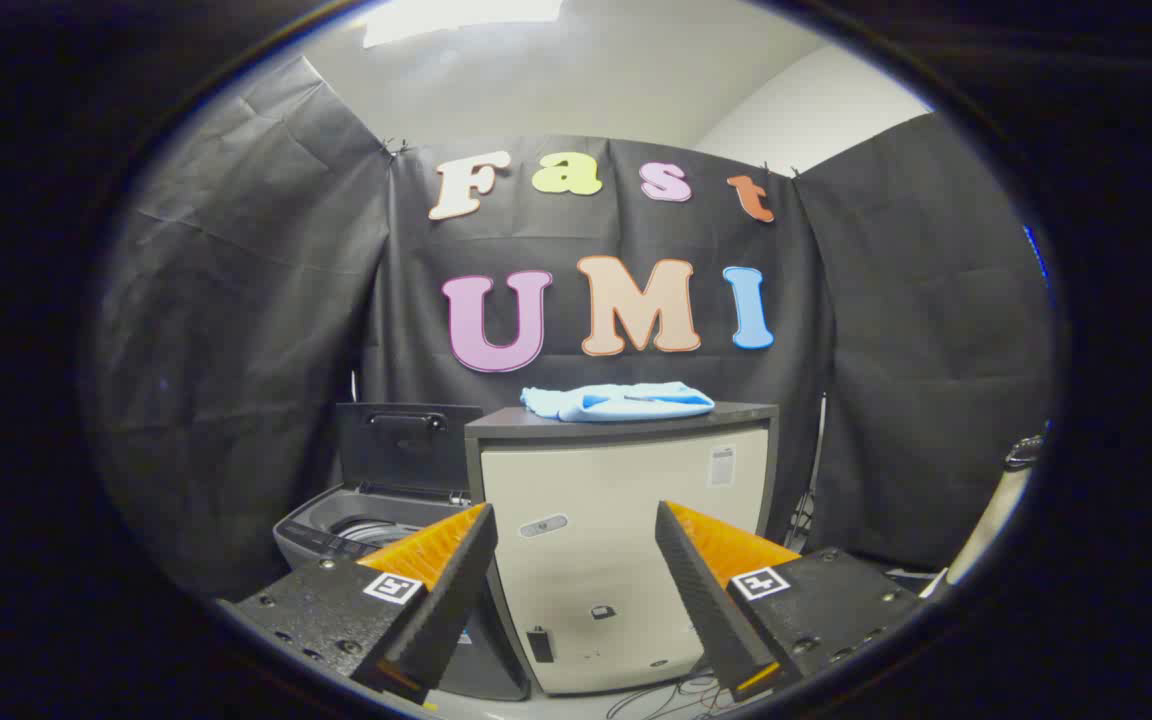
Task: Put the clothes into the washing machine and then close the washing machine lid.
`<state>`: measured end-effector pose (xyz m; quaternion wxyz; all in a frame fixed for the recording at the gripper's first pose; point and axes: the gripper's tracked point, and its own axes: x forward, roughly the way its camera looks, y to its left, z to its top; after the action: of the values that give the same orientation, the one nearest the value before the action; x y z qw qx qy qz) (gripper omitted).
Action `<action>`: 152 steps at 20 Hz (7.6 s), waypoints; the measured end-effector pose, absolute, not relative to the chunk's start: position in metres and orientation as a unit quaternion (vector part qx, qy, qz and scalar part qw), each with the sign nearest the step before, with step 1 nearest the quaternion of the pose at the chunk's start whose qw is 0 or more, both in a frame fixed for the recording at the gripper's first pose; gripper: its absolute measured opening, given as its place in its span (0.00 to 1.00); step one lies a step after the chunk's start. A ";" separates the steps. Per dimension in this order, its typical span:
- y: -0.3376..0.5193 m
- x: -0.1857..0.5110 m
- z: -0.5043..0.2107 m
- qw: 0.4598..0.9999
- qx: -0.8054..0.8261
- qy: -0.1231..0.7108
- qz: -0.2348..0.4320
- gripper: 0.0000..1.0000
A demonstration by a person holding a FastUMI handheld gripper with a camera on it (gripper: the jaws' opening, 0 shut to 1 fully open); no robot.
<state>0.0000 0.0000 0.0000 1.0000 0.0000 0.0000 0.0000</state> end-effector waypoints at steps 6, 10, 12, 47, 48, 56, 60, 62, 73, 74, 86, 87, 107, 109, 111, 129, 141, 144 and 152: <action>0.002 0.001 -0.008 1.000 -0.001 0.009 -0.001 0.97; 0.000 0.004 -0.014 1.000 0.005 0.018 -0.003 0.97; -0.010 0.007 -0.020 0.999 0.011 0.026 -0.023 0.97; -0.037 0.302 0.059 0.967 -0.029 0.251 0.012 0.96; -0.033 0.314 0.050 0.963 -0.026 0.267 0.012 0.96; -0.047 0.375 -0.004 0.935 0.021 0.351 -0.051 0.87; -0.046 0.377 -0.007 0.933 0.017 0.356 -0.036 0.45; -0.046 0.380 -0.007 0.937 0.009 0.347 -0.043 0.24; -0.035 0.370 0.016 0.949 0.008 0.314 -0.027 0.03; -0.035 0.372 0.024 0.952 0.009 0.306 -0.021 0.03; 0.094 0.361 0.112 0.967 0.029 0.235 0.094 0.02; 0.108 0.362 0.115 0.967 0.032 0.231 0.104 0.02; 0.324 0.389 0.015 0.962 0.082 0.197 0.172 0.02; 0.336 0.387 -0.011 0.960 0.072 0.206 0.176 0.02; 0.340 0.385 -0.044 0.958 0.074 0.218 0.173 0.02; 0.346 0.385 -0.276 0.911 0.045 0.387 0.135 0.03; 0.341 0.383 -0.305 0.882 0.030 0.462 0.088 0.30; 0.341 0.384 -0.302 0.887 0.025 0.454 0.083 0.71; 0.341 0.383 -0.274 0.920 -0.024 0.386 0.068 0.99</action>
<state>0.3826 0.3408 -0.2739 0.9197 -0.0240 0.3859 0.0683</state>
